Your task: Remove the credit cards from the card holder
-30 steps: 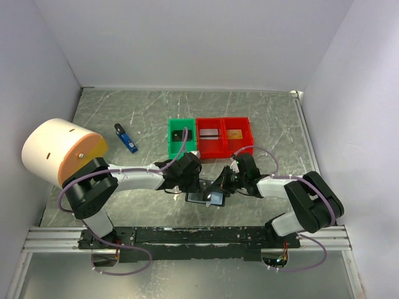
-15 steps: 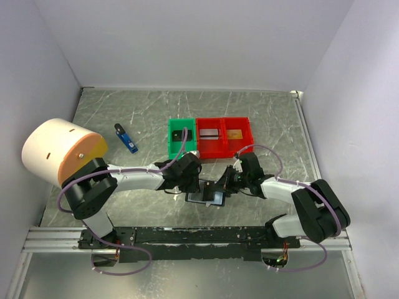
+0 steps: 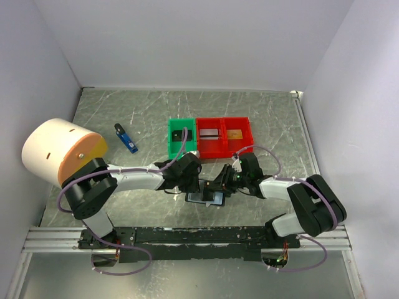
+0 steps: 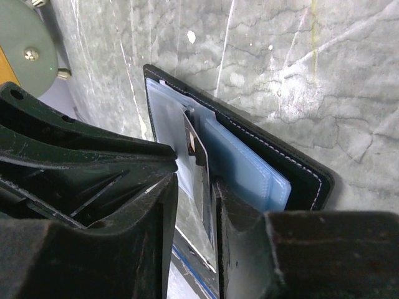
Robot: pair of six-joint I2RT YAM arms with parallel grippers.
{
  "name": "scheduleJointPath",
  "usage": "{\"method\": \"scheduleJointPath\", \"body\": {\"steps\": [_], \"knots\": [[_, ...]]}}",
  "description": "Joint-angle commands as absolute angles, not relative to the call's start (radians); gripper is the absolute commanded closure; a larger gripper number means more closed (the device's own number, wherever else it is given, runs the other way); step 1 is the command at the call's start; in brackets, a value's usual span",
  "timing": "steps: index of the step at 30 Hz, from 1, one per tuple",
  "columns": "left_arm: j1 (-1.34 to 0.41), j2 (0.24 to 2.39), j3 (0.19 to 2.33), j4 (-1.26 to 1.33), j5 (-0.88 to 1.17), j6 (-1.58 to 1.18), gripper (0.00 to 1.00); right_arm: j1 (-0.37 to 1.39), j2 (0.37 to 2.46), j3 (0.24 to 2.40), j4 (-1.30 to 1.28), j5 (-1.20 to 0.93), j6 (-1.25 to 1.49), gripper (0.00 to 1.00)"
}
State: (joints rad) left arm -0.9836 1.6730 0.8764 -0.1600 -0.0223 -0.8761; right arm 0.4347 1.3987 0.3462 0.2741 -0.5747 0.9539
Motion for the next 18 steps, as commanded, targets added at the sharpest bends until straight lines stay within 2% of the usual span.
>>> {"method": "scheduleJointPath", "body": {"steps": [1,7,12,14,18], "knots": [[-0.987,1.681,0.861,-0.241,-0.072,-0.864,0.72,0.43,1.421,0.339,0.33,-0.599,0.969,0.72],[-0.986,1.677,0.864,-0.248,-0.08,-0.867,0.72,0.43,1.429,0.324,0.362,-0.623,0.971,0.81],[-0.986,1.655,0.851,-0.246,-0.092,-0.881,0.7,0.43,1.419,0.322,0.319,-0.59,0.954,0.97],[-0.986,1.64,0.848,-0.25,-0.103,-0.886,0.68,0.43,1.394,0.327,0.274,-0.561,0.932,1.0],[-0.986,1.6,0.844,-0.255,-0.132,-0.888,0.61,0.43,1.35,0.339,0.192,-0.517,0.895,1.0]]}}
